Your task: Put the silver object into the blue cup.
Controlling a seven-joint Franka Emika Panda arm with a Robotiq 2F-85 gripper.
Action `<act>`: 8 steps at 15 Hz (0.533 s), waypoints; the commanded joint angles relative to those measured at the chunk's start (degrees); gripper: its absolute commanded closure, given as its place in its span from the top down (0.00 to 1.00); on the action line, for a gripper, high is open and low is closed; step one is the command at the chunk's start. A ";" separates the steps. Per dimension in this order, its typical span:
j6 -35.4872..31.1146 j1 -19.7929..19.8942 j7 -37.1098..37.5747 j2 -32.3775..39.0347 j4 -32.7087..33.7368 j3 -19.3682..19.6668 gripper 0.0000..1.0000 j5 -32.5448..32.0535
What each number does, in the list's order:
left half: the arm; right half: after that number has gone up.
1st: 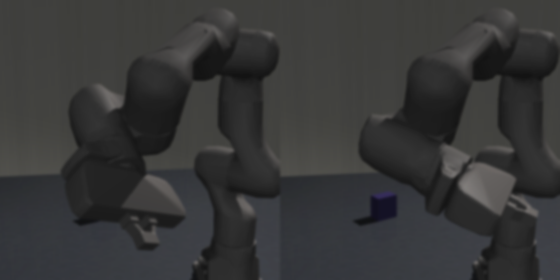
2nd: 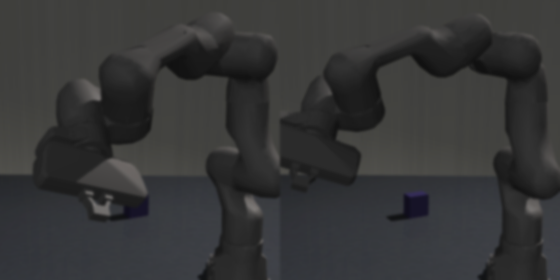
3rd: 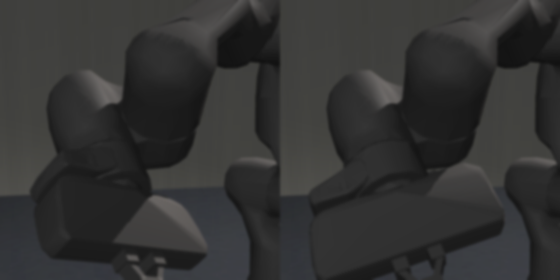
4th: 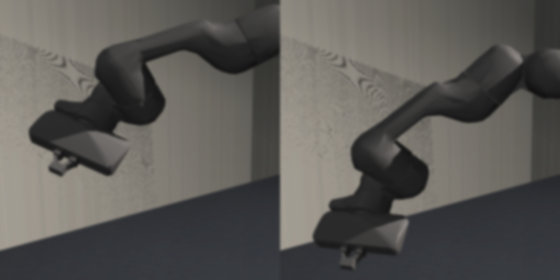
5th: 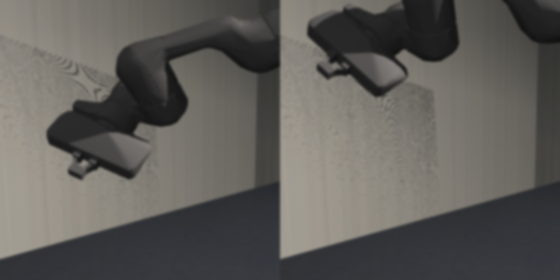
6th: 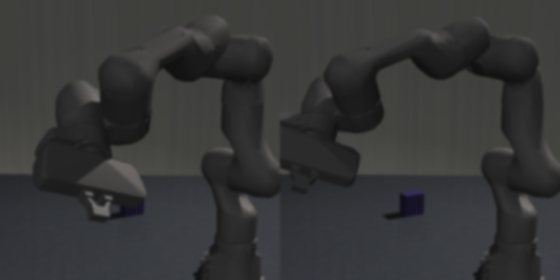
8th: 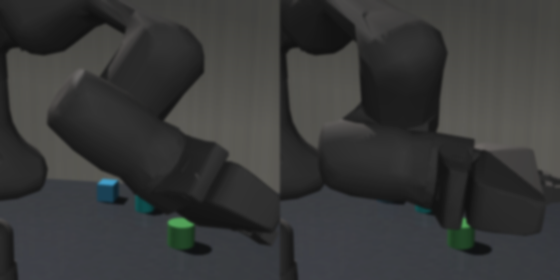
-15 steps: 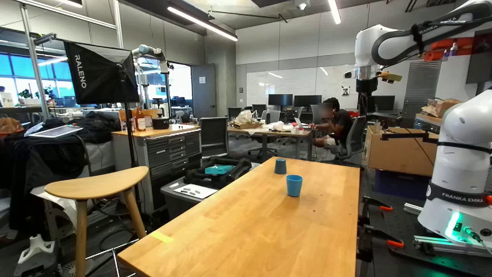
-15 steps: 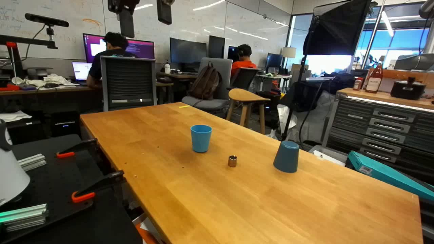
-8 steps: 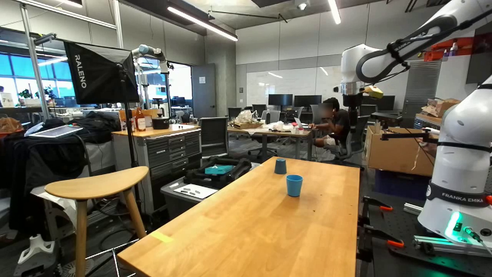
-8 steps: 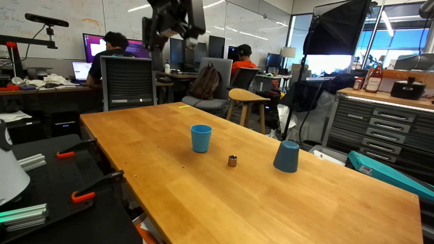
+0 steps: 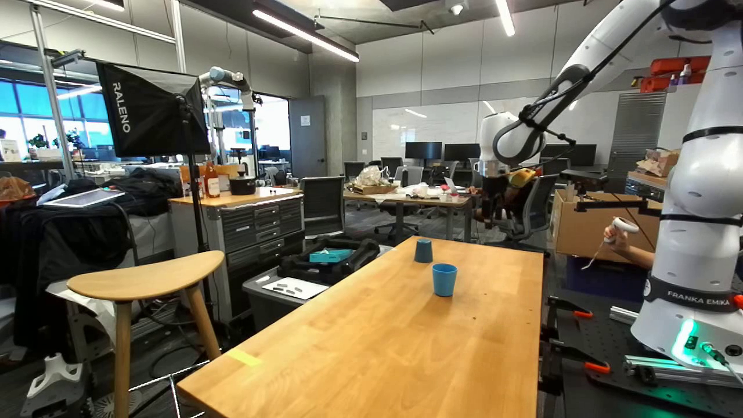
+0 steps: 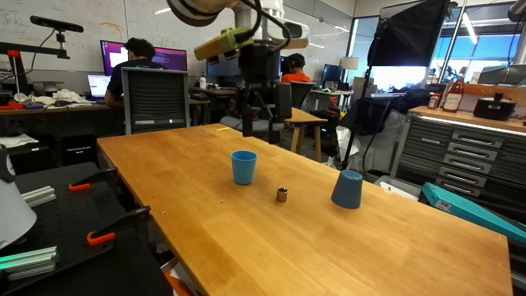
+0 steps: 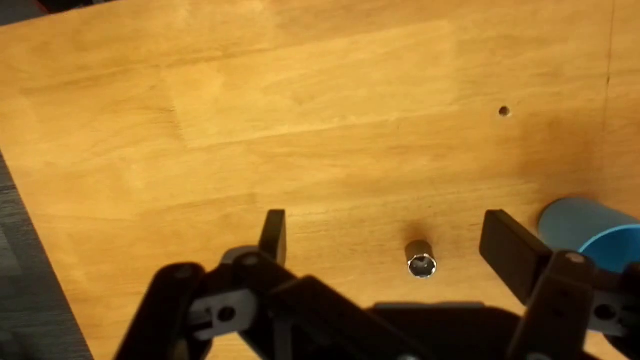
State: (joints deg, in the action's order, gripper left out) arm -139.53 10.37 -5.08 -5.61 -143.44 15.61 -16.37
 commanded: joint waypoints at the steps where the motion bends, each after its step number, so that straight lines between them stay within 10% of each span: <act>1: -8.56 0.66 2.64 14.82 9.46 -1.18 1.00 5.73; 8: -12.20 0.52 3.60 34.41 24.54 -5.00 1.00 13.10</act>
State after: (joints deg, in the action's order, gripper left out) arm -151.42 10.44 -2.54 22.06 -125.84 12.36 -5.27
